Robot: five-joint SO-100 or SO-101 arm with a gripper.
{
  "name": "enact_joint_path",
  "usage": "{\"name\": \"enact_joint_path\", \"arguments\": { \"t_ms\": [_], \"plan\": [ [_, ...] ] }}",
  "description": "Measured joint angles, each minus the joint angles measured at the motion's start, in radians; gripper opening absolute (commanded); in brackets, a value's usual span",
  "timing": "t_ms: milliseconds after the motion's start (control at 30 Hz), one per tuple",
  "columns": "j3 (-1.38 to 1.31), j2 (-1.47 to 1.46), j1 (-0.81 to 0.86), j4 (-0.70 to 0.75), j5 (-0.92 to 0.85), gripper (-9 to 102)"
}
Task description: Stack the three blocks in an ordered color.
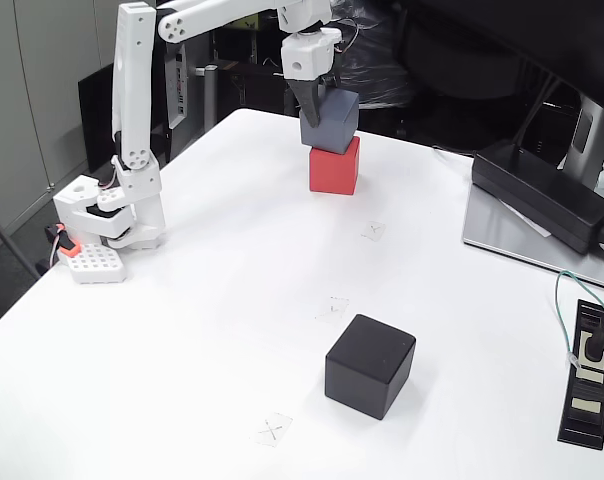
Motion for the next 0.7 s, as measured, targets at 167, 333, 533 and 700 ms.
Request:
{"name": "enact_joint_path", "arguments": {
  "t_ms": [167, 333, 533, 700],
  "plan": [
    [0.0, 0.0, 0.028, 0.0, 0.0, 29],
    [0.0, 0.0, 0.018, 0.0, 0.0, 29],
    [0.0, 0.0, 0.031, 0.0, 0.0, 33],
    [0.0, 0.0, 0.021, 0.0, 0.0, 43]
  ]
}}
